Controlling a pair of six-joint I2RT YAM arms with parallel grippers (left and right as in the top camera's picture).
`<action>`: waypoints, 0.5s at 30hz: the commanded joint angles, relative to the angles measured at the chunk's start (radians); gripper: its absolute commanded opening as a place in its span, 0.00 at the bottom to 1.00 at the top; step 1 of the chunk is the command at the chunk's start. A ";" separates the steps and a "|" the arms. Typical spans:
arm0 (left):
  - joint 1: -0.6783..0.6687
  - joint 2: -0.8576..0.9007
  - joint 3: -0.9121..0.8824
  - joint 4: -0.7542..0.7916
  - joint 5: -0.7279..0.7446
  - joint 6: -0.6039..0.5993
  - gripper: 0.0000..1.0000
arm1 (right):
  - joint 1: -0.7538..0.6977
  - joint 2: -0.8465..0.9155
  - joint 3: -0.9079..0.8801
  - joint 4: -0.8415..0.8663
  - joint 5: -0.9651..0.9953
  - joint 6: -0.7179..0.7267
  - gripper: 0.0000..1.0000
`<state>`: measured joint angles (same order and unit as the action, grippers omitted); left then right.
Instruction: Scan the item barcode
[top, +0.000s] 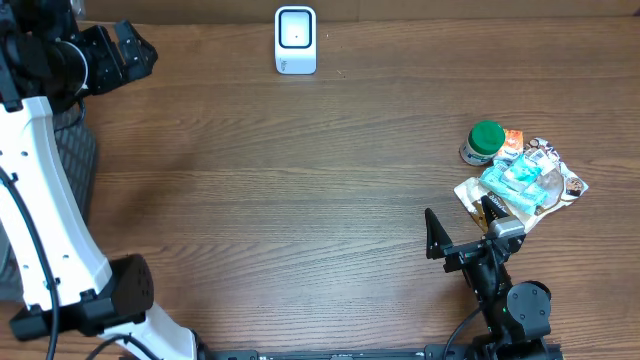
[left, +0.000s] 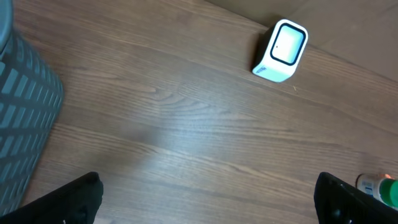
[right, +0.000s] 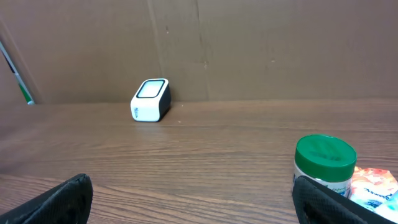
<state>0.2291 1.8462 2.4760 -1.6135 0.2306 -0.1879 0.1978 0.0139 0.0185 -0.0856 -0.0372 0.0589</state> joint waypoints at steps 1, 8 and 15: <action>-0.003 -0.146 -0.122 -0.001 -0.002 -0.010 1.00 | 0.006 -0.011 -0.010 0.004 -0.001 -0.004 1.00; -0.007 -0.446 -0.562 0.059 -0.141 0.004 1.00 | 0.006 -0.011 -0.010 0.004 -0.001 -0.004 1.00; -0.050 -0.805 -1.118 0.627 -0.068 0.116 0.99 | 0.006 -0.011 -0.010 0.004 -0.001 -0.004 1.00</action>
<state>0.2100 1.1446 1.5314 -1.1175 0.1307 -0.1654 0.1982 0.0132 0.0185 -0.0872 -0.0372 0.0582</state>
